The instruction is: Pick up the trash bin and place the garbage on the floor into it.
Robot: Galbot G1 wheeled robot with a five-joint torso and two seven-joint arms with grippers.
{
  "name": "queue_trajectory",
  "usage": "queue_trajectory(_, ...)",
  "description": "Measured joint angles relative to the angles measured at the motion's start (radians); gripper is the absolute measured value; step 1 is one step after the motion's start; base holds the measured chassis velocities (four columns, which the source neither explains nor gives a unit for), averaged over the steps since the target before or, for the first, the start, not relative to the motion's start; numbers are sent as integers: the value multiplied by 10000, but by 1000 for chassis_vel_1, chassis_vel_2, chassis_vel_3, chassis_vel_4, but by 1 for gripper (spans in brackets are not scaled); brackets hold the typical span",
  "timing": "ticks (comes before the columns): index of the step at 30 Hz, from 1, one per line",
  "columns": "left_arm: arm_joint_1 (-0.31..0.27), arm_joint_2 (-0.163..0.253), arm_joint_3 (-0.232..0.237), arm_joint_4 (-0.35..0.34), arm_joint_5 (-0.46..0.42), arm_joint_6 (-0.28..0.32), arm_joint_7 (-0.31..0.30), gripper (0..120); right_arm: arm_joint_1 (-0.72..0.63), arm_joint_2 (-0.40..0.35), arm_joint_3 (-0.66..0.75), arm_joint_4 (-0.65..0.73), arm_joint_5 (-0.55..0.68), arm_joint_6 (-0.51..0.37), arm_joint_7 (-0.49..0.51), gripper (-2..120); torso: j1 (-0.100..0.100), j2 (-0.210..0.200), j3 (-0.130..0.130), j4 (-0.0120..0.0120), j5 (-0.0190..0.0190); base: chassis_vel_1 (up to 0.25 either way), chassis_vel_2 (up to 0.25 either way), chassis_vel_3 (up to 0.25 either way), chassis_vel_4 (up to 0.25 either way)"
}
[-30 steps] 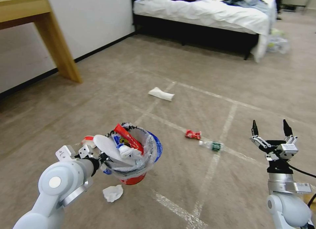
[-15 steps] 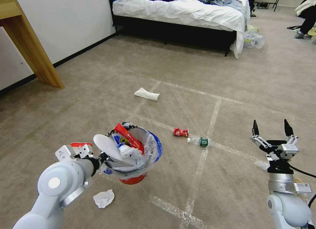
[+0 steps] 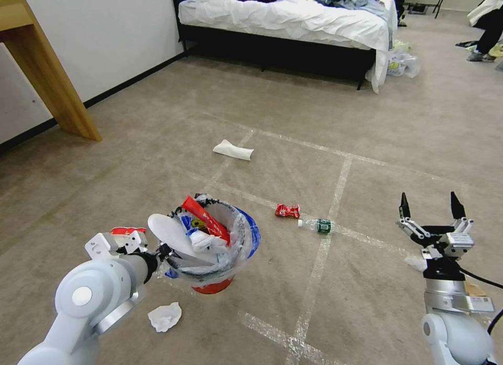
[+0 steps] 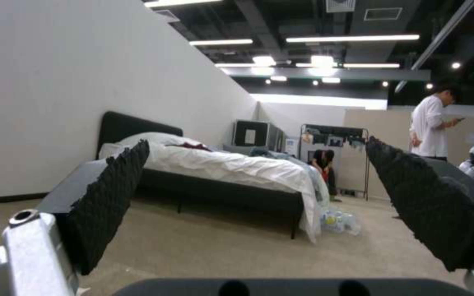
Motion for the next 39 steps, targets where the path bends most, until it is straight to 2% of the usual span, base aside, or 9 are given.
queue_trajectory(23,-75,81,23,104,-56,134,-77,4,134,96,-43,-204,66,35,7,100,0,0,0,1,1,0,0,0,0)
queue_trajectory(39,-22,77,-64,47,-126,87,-60,4,122,165,-69,-260,38,64,-56,100,0,-1,0,-5,1,-56,-51,-53,-52)
